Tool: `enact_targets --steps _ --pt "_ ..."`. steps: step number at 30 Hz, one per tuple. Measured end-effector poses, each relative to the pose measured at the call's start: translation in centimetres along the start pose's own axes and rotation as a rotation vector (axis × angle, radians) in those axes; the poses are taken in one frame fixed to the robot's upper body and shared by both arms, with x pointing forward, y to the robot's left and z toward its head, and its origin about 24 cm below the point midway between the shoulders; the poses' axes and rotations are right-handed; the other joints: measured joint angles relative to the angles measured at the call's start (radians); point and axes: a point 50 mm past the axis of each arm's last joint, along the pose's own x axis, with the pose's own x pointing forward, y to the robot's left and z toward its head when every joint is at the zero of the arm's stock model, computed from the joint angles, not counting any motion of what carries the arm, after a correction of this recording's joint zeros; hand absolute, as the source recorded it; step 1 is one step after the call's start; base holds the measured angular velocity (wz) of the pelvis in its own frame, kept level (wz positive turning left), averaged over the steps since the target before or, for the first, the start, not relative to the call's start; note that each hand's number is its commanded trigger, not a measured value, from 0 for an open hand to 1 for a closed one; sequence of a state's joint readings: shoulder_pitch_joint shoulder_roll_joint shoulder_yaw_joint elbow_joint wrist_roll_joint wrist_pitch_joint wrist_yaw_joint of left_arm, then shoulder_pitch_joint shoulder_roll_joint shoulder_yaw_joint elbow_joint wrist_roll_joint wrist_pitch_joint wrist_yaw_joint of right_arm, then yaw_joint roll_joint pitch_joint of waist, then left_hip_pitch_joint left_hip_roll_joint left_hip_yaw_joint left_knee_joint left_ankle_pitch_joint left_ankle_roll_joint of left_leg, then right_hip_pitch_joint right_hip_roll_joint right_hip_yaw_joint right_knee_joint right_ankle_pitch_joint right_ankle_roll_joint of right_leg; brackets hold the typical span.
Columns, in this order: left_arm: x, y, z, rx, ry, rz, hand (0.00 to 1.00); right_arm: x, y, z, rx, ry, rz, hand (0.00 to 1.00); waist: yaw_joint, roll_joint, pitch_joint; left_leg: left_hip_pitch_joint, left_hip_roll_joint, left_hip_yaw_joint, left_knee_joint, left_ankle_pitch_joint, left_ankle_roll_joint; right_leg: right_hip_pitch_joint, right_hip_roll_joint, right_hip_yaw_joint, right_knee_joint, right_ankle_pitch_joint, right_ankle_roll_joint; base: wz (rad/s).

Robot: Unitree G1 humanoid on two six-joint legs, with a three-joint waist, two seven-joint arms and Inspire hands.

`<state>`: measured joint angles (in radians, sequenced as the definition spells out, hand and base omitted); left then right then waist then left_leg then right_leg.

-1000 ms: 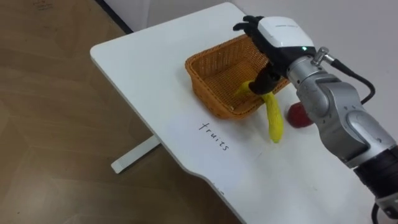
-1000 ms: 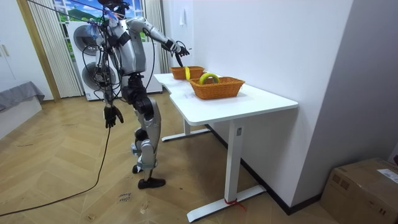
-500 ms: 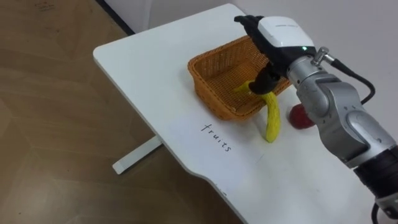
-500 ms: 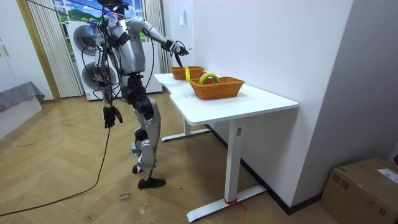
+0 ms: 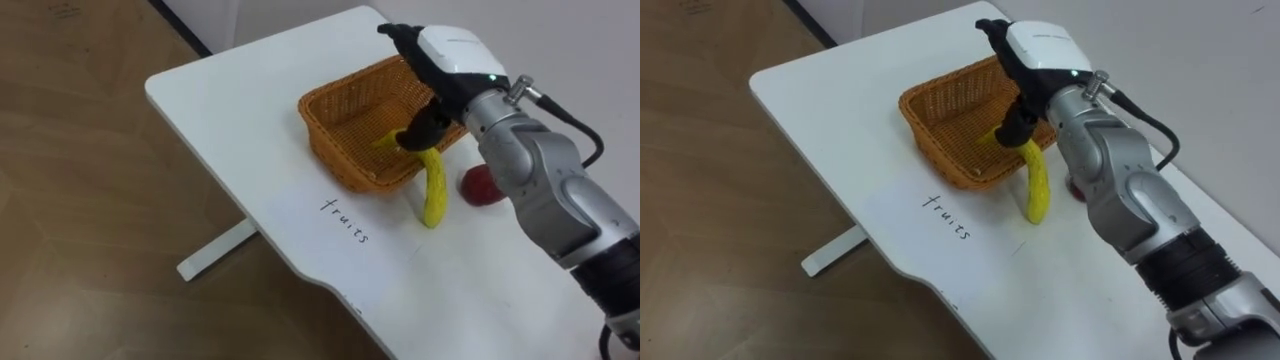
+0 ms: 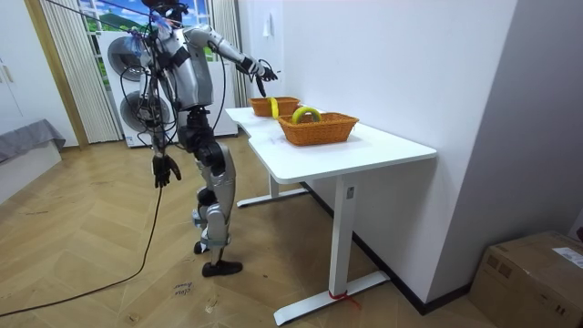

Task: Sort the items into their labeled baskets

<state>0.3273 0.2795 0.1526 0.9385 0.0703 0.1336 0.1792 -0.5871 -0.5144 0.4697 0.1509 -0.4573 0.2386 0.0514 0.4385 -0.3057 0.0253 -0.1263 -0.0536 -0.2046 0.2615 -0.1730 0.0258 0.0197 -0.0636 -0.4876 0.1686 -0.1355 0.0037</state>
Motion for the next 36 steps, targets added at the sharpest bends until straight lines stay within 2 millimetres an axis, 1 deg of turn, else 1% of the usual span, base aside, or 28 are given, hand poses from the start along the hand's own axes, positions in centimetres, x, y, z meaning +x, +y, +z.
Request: enact_targets --steps 1,2,4,6,7,9,11,12,13,14,16,18,19,21,23,26,30,33,34,35,36 --pt "0.0 -0.1 0.1 0.001 -0.003 0.007 0.00 0.0 -0.4 -0.2 0.049 0.003 -0.013 0.00 0.000 0.000 0.0001 0.004 0.001 0.003 0.000 0.000 0.000 0.003 0.001 0.013 0.000 0.000 0.000 -0.04" --pt "0.0 -0.1 0.0 0.000 -0.003 0.009 0.00 0.0 -0.8 -0.4 0.092 0.008 -0.031 0.00 0.002 0.003 0.0024 0.009 0.001 0.004 0.006 -0.001 0.001 0.009 0.002 0.020 0.000 0.000 0.000 -0.05" --pt "-0.1 -0.2 -0.2 0.005 0.000 0.011 0.00 0.0 -1.4 -0.8 0.139 0.020 -0.062 0.00 0.001 0.009 0.0064 0.016 0.003 0.007 0.015 -0.007 0.002 0.018 0.005 0.021 0.000 0.000 0.000 -0.07" --pt "-0.2 -0.4 -0.2 -0.002 -0.001 0.006 0.00 -0.1 -2.1 -1.3 0.160 0.028 -0.101 0.00 -0.002 0.016 0.0114 0.014 0.004 0.010 0.020 -0.011 0.002 0.017 0.005 0.028 0.000 0.000 0.000 -0.09" --pt "-0.3 -0.6 -0.3 -0.009 -0.001 0.003 0.00 -0.1 -2.4 -1.6 0.163 0.036 -0.123 0.00 -0.003 0.024 0.0139 0.012 0.006 0.016 0.029 -0.016 0.002 0.016 0.006 0.042 0.000 0.000 0.000 -0.13" --pt "-0.4 -0.9 -0.4 -0.017 0.005 -0.003 0.00 -0.3 -2.5 -2.0 0.168 0.050 -0.140 0.00 -0.005 0.039 0.0119 0.011 0.008 0.026 0.034 -0.020 -0.001 0.013 0.005 0.055 0.000 0.000 0.001 -0.14" --pt "-0.6 -1.2 -0.3 -0.022 -0.003 -0.011 0.00 -0.5 -2.5 -2.4 0.183 0.055 -0.157 0.00 -0.033 0.067 0.0049 0.006 0.006 0.025 0.043 -0.021 0.001 0.012 0.002 0.067 0.001 -0.001 0.002 -0.03" --pt "-0.6 -1.3 -0.3 -0.019 -0.004 -0.013 0.00 -0.5 -2.5 -2.4 0.186 0.053 -0.160 0.00 -0.040 0.074 0.0017 0.006 0.005 0.026 0.042 -0.021 0.002 0.011 0.002 0.070 0.001 -0.001 0.002 -0.04" --pt "-0.6 -1.2 -0.4 -0.019 -0.005 -0.010 0.00 -0.5 -2.6 -2.3 0.191 0.049 -0.171 0.00 -0.054 0.080 -0.0069 0.006 0.005 0.030 0.041 -0.019 0.003 0.009 0.001 0.073 0.003 -0.001 0.002 -0.09" --pt "-0.6 -1.0 -0.4 -0.017 -0.007 -0.002 0.00 -0.5 -2.8 -2.2 0.201 0.043 -0.188 0.00 -0.067 0.087 -0.0112 0.008 0.006 0.033 0.040 -0.016 0.007 0.009 0.001 0.075 0.003 -0.001 0.002 -0.08" --pt "-0.6 -0.7 -0.5 -0.013 -0.007 0.012 0.00 -0.6 -3.0 -2.1 0.222 0.034 -0.213 0.00 -0.084 0.087 -0.0194 0.018 0.007 0.040 0.028 -0.012 0.007 0.010 0.001 0.078 0.005 -0.001 0.002 -0.10" --pt "-0.7 -0.5 -0.5 -0.012 -0.011 0.016 0.00 -0.6 -3.1 -2.1 0.240 0.031 -0.237 0.00 -0.096 0.088 -0.0197 0.034 0.007 0.047 0.021 -0.011 0.006 0.020 0.003 0.084 0.005 0.000 0.002 -0.14" --pt "-0.7 -0.5 -0.6 -0.011 -0.012 0.017 0.00 -0.7 -3.1 -2.2 0.255 0.033 -0.248 0.00 -0.100 0.083 -0.0231 0.046 0.009 0.059 0.013 -0.010 0.006 0.026 0.005 0.092 0.004 0.000 0.002 -0.16" --pt "-0.8 -0.6 -0.9 -0.010 -0.005 0.011 0.00 -0.8 -3.0 -2.3 0.278 0.037 -0.251 0.00 -0.104 0.081 -0.0239 0.066 0.012 0.068 0.006 -0.010 0.006 0.039 0.007 0.103 0.003 0.000 0.002 -0.16" --pt "-0.8 -0.8 -0.9 -0.007 -0.005 0.004 0.00 -0.9 -2.9 -2.4 0.310 0.041 -0.257 0.00 -0.110 0.082 -0.0220 0.078 0.021 0.077 0.004 -0.011 0.007 0.048 0.007 0.106 0.002 0.000 0.002 -0.11" --pt "-0.8 -0.8 -0.9 0.000 -0.007 0.004 0.00 -1.2 -2.2 -2.9 0.335 0.060 -0.255 0.00 -0.120 0.081 -0.0208 0.082 0.022 0.082 0.002 -0.014 0.007 0.051 0.007 0.106 0.004 0.000 0.002 -0.03" --pt "-1.0 -1.0 -1.4 0.009 0.002 -0.004 0.00 -1.3 -2.2 -3.5 0.368 0.084 -0.273 0.00 -0.140 0.084 -0.0172 0.072 0.022 0.081 0.016 -0.020 0.003 0.047 0.007 0.108 0.004 0.000 0.002 0.01" --pt "-1.0 -1.3 -1.1 0.018 -0.006 -0.027 0.00 -1.5 -2.4 -4.7 0.449 0.121 -0.329 0.00 -0.140 0.098 -0.0072 0.058 0.023 0.079 0.039 -0.027 0.002 0.043 0.011 0.112 0.004 0.003 0.002 0.01" --pt "-1.0 -1.6 -0.9 0.025 -0.014 -0.042 0.00 -1.5 -2.4 -5.2 0.470 0.142 -0.348 0.00 -0.139 0.106 -0.0058 0.047 0.023 0.080 0.045 -0.028 0.003 0.034 0.011 0.115 0.006 0.005 0.002 -0.07" --pt "-1.1 -2.0 -0.8 0.031 -0.018 -0.052 0.00 -1.6 -2.3 -5.6 0.481 0.161 -0.361 0.00 -0.137 0.115 -0.0015 0.043 0.023 0.079 0.046 -0.027 0.002 0.028 0.011 0.117 0.007 0.009 0.002 -0.08" --pt "-1.1 -2.2 -0.9 0.033 -0.017 -0.056 0.00 -1.6 -2.2 -5.8 0.485 0.170 -0.361 0.00 -0.137 0.119 -0.0012 0.039 0.023 0.077 0.047 -0.027 0.002 0.025 0.011 0.117 0.007 0.009 0.002 -0.08"
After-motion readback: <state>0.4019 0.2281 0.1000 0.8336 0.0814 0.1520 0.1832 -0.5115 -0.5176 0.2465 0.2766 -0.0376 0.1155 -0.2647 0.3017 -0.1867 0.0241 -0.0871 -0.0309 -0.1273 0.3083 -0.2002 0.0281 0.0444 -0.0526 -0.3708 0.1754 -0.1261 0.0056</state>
